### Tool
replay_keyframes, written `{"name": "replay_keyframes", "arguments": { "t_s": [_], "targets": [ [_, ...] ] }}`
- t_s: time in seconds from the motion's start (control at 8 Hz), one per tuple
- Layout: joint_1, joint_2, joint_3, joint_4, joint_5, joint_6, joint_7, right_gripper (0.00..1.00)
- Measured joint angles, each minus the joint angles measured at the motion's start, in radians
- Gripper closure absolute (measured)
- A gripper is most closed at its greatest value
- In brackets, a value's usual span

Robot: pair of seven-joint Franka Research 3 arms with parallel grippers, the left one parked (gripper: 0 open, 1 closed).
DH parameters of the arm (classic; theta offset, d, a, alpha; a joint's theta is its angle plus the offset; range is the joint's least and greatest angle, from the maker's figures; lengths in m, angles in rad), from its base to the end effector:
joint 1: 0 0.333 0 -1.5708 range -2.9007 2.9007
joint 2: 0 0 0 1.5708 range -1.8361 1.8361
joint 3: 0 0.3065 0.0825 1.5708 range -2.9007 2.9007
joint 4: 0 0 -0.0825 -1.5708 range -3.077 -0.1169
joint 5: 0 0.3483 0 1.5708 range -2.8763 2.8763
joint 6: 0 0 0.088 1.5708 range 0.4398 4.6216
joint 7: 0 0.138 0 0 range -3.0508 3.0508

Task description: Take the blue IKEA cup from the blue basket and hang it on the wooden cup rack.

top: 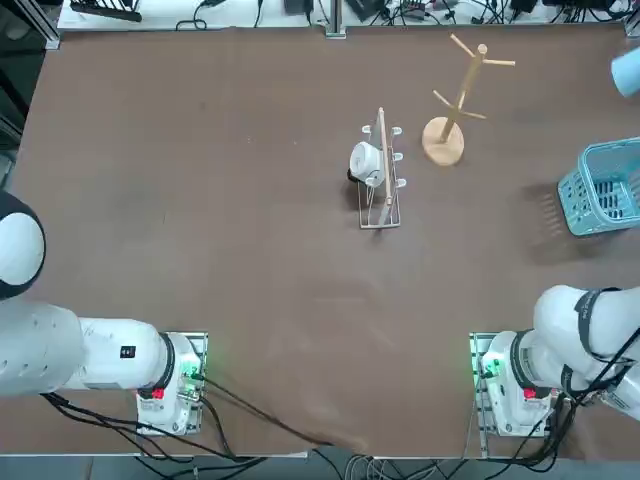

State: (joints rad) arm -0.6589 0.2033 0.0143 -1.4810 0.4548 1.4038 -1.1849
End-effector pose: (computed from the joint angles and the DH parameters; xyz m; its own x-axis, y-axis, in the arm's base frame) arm 0.4760 -0.2758 0.5175 0.8427 0.4408 0.3090 0.5360 -0.7402 -0.4060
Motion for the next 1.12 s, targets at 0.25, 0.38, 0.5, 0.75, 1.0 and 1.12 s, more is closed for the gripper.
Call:
{"name": "replay_keyframes", "arguments": {
  "t_s": [0.25,0.38,0.5,0.75,1.0,1.12],
  "targets": [
    [0.027,0.000,0.001,0.021,0.069,-0.031,0.107,0.15],
    [0.048,0.001,0.001,0.022,0.079,-0.041,0.164,0.15],
    [0.068,0.001,0.002,0.023,0.093,-0.053,0.207,0.15],
    [0.100,0.001,0.003,0.023,0.148,-0.066,0.298,0.15],
    [0.144,0.001,0.003,0.024,0.175,-0.042,0.376,0.15],
    [0.177,0.001,0.004,0.021,0.178,-0.010,0.414,0.15]
  ]
}}
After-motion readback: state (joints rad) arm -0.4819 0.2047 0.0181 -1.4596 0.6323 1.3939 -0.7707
